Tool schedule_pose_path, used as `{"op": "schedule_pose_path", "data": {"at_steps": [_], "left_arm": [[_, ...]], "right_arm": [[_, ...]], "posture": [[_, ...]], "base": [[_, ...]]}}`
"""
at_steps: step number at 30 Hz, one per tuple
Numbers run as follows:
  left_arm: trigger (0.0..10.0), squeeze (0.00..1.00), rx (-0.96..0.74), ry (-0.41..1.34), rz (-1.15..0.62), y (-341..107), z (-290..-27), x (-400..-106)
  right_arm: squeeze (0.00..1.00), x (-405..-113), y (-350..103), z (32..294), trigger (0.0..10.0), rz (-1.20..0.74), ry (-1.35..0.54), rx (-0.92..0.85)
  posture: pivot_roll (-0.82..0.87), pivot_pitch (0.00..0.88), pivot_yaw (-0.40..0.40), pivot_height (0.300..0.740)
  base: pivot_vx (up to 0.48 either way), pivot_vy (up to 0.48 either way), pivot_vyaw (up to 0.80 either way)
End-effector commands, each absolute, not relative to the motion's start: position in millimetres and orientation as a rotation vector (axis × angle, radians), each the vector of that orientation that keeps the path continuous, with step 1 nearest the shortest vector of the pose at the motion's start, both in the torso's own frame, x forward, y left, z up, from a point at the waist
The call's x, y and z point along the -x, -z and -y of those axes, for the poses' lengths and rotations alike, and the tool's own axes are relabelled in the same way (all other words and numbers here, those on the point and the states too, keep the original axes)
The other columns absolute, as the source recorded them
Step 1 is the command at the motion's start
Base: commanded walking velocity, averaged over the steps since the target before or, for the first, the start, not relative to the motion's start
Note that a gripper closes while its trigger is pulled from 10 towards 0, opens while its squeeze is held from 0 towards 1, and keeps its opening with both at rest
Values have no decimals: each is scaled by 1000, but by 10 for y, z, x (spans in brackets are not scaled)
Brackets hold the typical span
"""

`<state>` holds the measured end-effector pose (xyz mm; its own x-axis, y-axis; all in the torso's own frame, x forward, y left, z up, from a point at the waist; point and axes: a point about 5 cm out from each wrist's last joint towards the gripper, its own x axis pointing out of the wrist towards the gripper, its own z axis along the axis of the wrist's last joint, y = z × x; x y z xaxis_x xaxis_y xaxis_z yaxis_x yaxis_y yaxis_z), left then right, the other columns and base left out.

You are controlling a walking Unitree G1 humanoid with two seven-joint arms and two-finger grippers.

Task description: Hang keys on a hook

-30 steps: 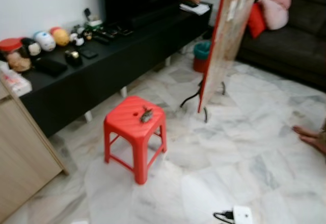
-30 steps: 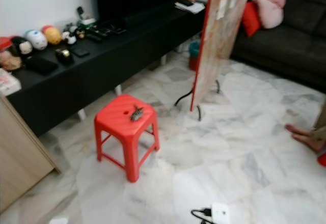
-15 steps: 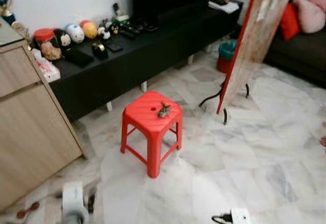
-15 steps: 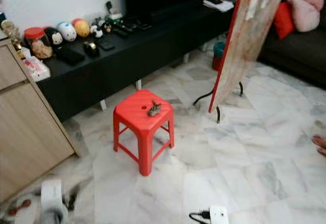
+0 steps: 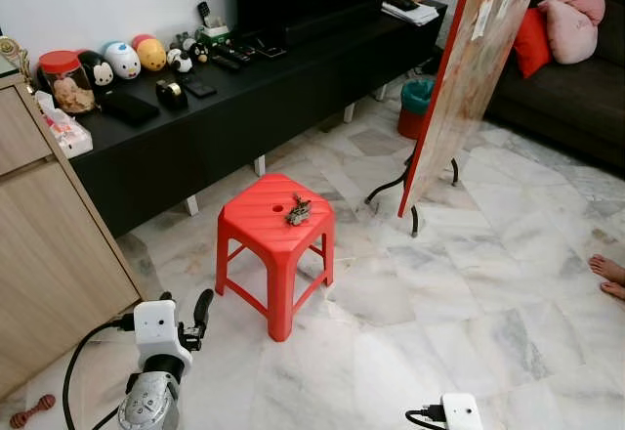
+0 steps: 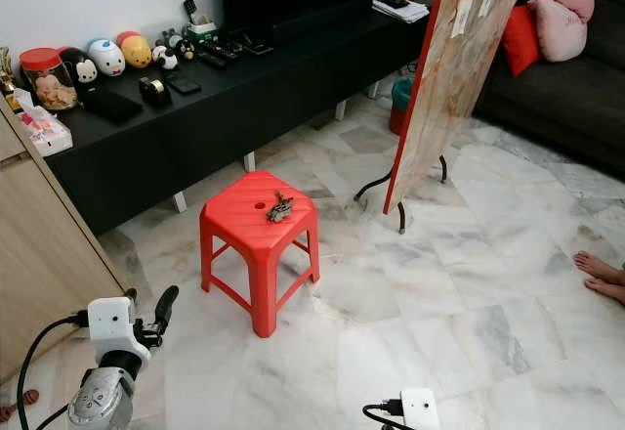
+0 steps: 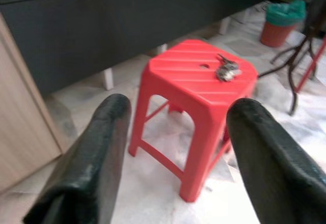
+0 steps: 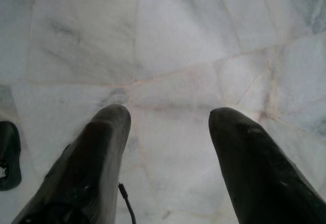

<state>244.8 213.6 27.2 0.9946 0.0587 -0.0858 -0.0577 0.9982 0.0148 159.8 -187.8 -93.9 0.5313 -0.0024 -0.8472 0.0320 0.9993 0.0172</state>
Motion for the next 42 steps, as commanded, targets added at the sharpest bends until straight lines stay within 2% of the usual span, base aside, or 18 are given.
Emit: {"op": "schedule_pose_path", "data": {"at_steps": [1, 6, 8, 9, 10, 11, 17, 26, 33, 38, 42], "left_arm": [[10000, 1000, -31, -15, -95, -297, -2088, -2465], [10000, 1000, -64, 23, -73, -427, -2115, -2571], [10000, 1000, -73, 21, -65, -465, -2143, -2594], [10000, 871, -73, 23, -59, -505, -2176, -2605], [10000, 871, -72, 24, -58, -518, -2185, -2612], [10000, 0, -68, 24, -52, -537, -2199, -2611], [10000, 0, -50, -4, -48, -590, -2294, -2641], [10000, 0, -41, 36, -18, -662, -2177, -2704], [10000, 0, -42, 40, -3, -692, -2163, -2573], [10000, 0, -30, 43, -22, -657, -2132, -2596], [10000, 0, -11, 102, -10, -699, -1992, -2650]], "right_arm": [[0, -1640, 923, 1884, 10000, -1007, 24, -31], [0, -1791, 865, 1820, 10000, -969, 28, -64], [0, -1823, 853, 1806, 10000, -950, 89, -118], [0, -1860, 837, 1789, 10000, -932, 122, -144], [0, -1873, 831, 1783, 10000, -928, 124, -146], [0, -1899, 819, 1777, 10000, -923, 103, -124], [0, -1982, 783, 1739, 10000, -917, 84, -88], [0, -1993, 782, 1731, 10000, -932, 94, -93], [0, -1800, 854, 1896, 10000, -956, 115, -88], [0, -1751, 874, 1905, 10000, -966, 124, -92], [0, -1716, 882, 1961, 10000, -964, 163, -109]], "posture": [[198, 11, -124, 740], [229, 3, -111, 740], [226, 2, -104, 740], [219, 5, -97, 740], [216, 4, -95, 740], [212, 6, -88, 740], [213, 23, -74, 740], [218, 4, -87, 740], [195, 13, -78, 740], [157, 12, -55, 740], [125, 23, -22, 740]], "base": [[0, 0, 0], [0, 0, 0], [0, 0, 0], [0, 0, 0], [0, 0, 0], [0, 0, 0], [0, 0, 0], [0, 0, 0], [0, 0, 0], [0, 0, 0], [0, 0, 0]]}}
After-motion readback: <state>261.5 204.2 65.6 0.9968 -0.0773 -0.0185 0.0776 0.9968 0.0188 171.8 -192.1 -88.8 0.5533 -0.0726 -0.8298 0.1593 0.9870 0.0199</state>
